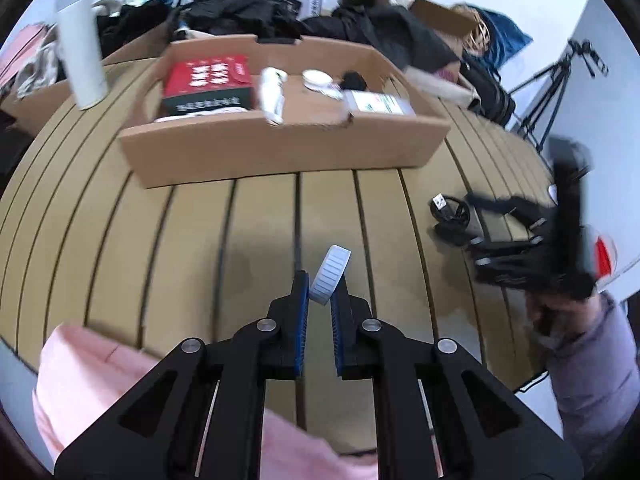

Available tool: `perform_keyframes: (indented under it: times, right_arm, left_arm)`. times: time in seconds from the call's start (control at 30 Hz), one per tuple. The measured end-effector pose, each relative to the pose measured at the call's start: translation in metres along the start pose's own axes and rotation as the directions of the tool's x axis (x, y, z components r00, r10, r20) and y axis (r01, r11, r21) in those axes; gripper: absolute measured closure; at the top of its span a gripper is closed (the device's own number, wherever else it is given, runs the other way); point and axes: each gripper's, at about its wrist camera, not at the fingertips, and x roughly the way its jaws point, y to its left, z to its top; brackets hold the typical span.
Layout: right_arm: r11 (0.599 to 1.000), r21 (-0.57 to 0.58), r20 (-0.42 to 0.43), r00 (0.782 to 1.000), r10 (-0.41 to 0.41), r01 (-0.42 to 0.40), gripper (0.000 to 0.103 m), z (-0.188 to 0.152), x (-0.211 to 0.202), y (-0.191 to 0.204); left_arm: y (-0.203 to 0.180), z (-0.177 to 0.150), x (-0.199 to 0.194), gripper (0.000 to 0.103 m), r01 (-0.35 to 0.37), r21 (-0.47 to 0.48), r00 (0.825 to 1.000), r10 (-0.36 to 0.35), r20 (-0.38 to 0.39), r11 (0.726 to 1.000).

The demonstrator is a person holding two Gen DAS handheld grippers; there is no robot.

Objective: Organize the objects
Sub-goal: 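Grasp the last white cap with the left tool while the right tool grasps the black USB cable, then carry the cap and cable into the tray and open both tools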

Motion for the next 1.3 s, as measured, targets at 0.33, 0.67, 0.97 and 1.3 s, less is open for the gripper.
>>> perform_keyframes:
  times: [0.33,0.67,0.97,1.3]
  right_arm:
    - [0.991,0.066,0.027,0.993,-0.119,0.117,0.053,-0.036,-0.058,0.033]
    - [0.984,0.153,0.178,0.977,-0.12,0.093,0.053,-0.054,-0.179,0.057]
    - [0.978,0.19,0.219,0.975,0.044,-0.087,0.053,0.105,-0.121,0.022]
    - [0.923,0.371,-0.039,0.991,0.127,-0.104,0.052,0.198,0.077,-0.011]
  left_arm:
    - [-0.004,-0.02,-0.062,0.096,0.024,0.01,0.996,-0.025,0.081,1.0]
    - [-0.021,-0.013,-0.085,0.095,0.146,0.055,0.984,-0.151,0.1,0.988]
    - [0.01,0.122,-0.017,0.096,0.188,-0.053,0.978,-0.181,0.105,0.981]
    - [0.035,0.159,0.131,0.095,0.198,-0.18,0.97,-0.219,-0.102,0.964]
